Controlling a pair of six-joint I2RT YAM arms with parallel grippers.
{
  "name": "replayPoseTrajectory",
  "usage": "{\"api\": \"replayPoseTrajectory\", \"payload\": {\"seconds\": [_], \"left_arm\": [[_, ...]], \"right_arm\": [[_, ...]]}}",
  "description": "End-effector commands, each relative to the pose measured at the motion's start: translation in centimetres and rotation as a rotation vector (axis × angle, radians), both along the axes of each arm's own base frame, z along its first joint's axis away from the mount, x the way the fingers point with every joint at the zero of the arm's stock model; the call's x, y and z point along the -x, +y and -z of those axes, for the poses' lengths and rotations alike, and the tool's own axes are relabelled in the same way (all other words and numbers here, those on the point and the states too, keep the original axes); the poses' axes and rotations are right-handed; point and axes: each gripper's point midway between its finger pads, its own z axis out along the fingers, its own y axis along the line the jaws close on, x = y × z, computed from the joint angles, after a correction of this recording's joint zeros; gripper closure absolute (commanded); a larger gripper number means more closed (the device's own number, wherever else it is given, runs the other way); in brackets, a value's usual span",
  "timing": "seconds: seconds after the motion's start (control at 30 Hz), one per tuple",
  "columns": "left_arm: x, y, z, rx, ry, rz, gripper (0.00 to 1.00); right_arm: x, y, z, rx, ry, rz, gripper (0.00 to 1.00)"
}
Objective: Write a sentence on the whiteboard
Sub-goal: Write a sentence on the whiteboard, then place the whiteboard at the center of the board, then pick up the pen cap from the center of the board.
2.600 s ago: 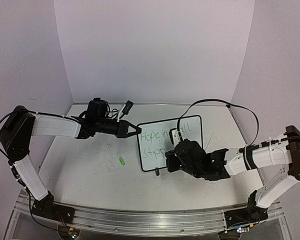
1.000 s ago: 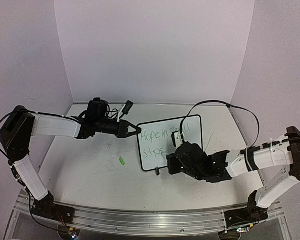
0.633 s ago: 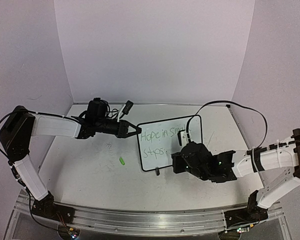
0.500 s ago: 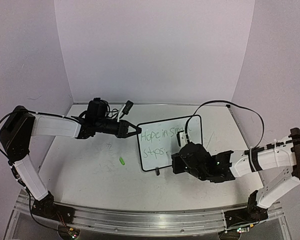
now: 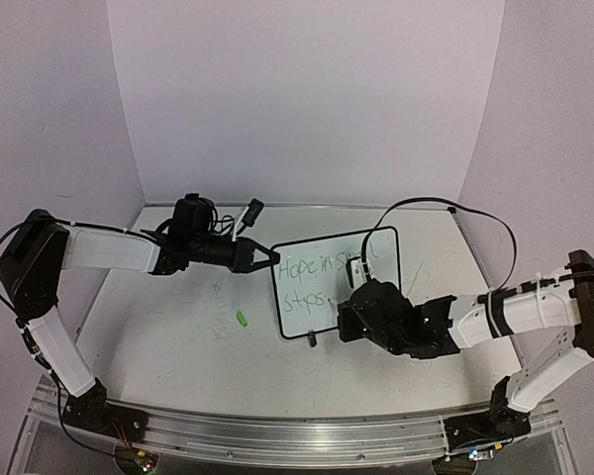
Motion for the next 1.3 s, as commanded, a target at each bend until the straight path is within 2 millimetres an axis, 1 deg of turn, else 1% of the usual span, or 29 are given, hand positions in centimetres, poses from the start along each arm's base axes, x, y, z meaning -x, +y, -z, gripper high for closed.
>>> {"api": "replayPoseTrajectory", "payload": {"seconds": [0.0, 0.1, 0.13, 0.2, 0.3, 0.37, 0.43, 0.5, 0.57, 0.63, 0.67, 0.7, 0.73, 0.77, 0.8, 0.87, 0.97, 1.0, 1.07, 1.1, 1.17, 1.23, 1.27], "left_arm": [[-0.5, 0.2, -2.0, 0.001, -0.052, -0.033, 0.97], [-0.8, 0.5, -2.0, -0.011, -0.064, -0.055, 0.88], [-0.9, 0.7, -2.1, -0.016, -0.073, -0.065, 0.84], [-1.1, 1.0, -2.5, -0.026, -0.097, -0.085, 0.74], [-1.6, 1.6, -3.3, -0.058, -0.141, -0.127, 0.59], [-2.0, 2.2, -4.3, -0.076, -0.17, -0.165, 0.51], [-2.3, 2.9, -6.0, -0.086, -0.209, -0.206, 0.42], [-2.6, 4.1, -7.8, -0.099, -0.24, -0.272, 0.29], [-2.7, 5.8, -9.2, -0.115, -0.246, -0.36, 0.2], [-2.3, 8.0, -10.1, -0.117, -0.205, -0.473, 0.16], [-2.3, 9.4, -9.9, -0.127, -0.168, -0.545, 0.16], [-2.2, 10.8, -9.4, -0.139, -0.118, -0.624, 0.16], [-2.2, 12.3, -8.4, -0.157, -0.065, -0.702, 0.16], [-1.7, 13.2, -7.7, -0.159, -0.004, -0.744, 0.16], [-1.2, 13.8, -6.6, -0.161, 0.058, -0.773, 0.17], [0.1, 14.2, -4.1, -0.187, 0.178, -0.778, 0.21], [1.5, 13.3, -0.8, -0.227, 0.348, -0.736, 0.29], [1.8, 12.9, 0.2, -0.239, 0.401, -0.72, 0.31], [2.1, 12.0, 1.8, -0.257, 0.474, -0.687, 0.36], [2.1, 11.7, 2.8, -0.279, 0.507, -0.675, 0.38], [1.9, 11.6, 5.3, -0.364, 0.578, -0.689, 0.4], [1.4, 11.0, 6.7, -0.421, 0.645, -0.693, 0.41], [1.3, 10.8, 7.7, -0.461, 0.69, -0.696, 0.41]], "right_arm": [[0.7, -0.5, -3.9, -0.06, -0.025, -0.003, 1.0], [2.4, -2.1, -6.0, -0.107, -0.017, -0.035, 1.0], [2.6, -2.9, -6.4, -0.109, -0.021, -0.031, 1.0], [2.8, -4.5, -8.5, -0.145, -0.066, -0.005, 1.0], [2.4, -6.8, -10.9, -0.151, -0.147, 0.047, 1.0], [1.9, -7.4, -12.5, -0.148, -0.189, 0.07, 1.0], [1.4, -7.8, -14.1, -0.126, -0.231, 0.079, 1.0], [0.9, -8.1, -15.7, -0.112, -0.268, 0.088, 1.0], [0.2, -8.4, -17.0, -0.104, -0.294, 0.097, 1.0], [-0.4, -8.6, -17.7, -0.104, -0.299, 0.09, 1.0], [-0.6, -8.6, -17.9, -0.106, -0.3, 0.083, 1.0], [-0.7, -8.5, -17.9, -0.109, -0.3, 0.073, 1.0], [-0.8, -8.3, -17.8, -0.11, -0.298, 0.062, 1.0], [-0.8, -8.2, -17.4, -0.109, -0.293, 0.056, 1.0], [-0.7, -8.0, -17.2, -0.115, -0.289, 0.045, 1.0], [-0.6, -7.6, -16.6, -0.123, -0.28, 0.021, 1.0], [-0.4, -7.2, -15.7, -0.124, -0.269, -0.006, 1.0], [-0.3, -7.0, -15.6, -0.126, -0.267, -0.014, 1.0], [-0.1, -6.8, -15.3, -0.131, -0.264, -0.031, 1.0], [0.0, -6.8, -15.2, -0.132, -0.262, -0.038, 1.0], [0.2, -6.8, -15.1, -0.138, -0.259, -0.048, 1.0], [0.4, -6.8, -15.0, -0.147, -0.255, -0.054, 1.0], [0.5, -6.9, -14.9, -0.153, -0.253, -0.057, 1.0]]}}
